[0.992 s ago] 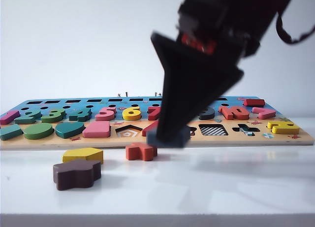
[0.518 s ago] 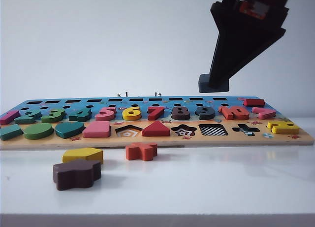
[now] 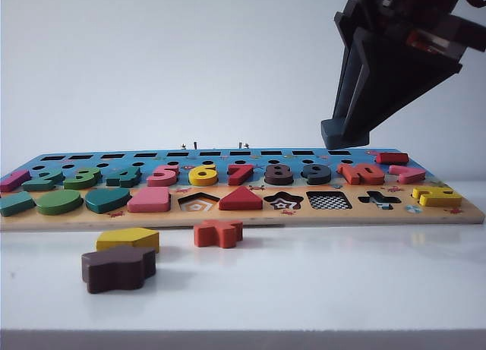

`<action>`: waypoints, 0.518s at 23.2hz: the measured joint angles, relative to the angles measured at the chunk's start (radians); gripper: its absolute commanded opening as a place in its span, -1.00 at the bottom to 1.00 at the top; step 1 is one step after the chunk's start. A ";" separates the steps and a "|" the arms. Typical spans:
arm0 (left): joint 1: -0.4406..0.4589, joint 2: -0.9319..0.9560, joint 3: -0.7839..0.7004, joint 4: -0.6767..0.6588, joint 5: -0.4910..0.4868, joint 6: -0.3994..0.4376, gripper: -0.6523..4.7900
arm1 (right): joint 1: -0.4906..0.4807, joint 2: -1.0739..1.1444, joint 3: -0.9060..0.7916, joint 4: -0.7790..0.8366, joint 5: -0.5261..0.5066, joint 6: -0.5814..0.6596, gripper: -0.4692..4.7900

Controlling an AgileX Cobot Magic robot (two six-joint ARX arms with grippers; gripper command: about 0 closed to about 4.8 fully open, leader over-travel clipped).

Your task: Insert the cube into the slot.

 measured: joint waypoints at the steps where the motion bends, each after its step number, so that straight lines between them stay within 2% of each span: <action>1: 0.000 0.000 0.000 0.000 0.000 0.000 -0.70 | 0.000 0.010 0.000 0.010 -0.002 -0.002 -0.40; 12: 0.000 0.000 0.000 0.000 0.000 0.000 -0.70 | -0.035 0.114 0.000 0.084 -0.039 -0.024 -0.40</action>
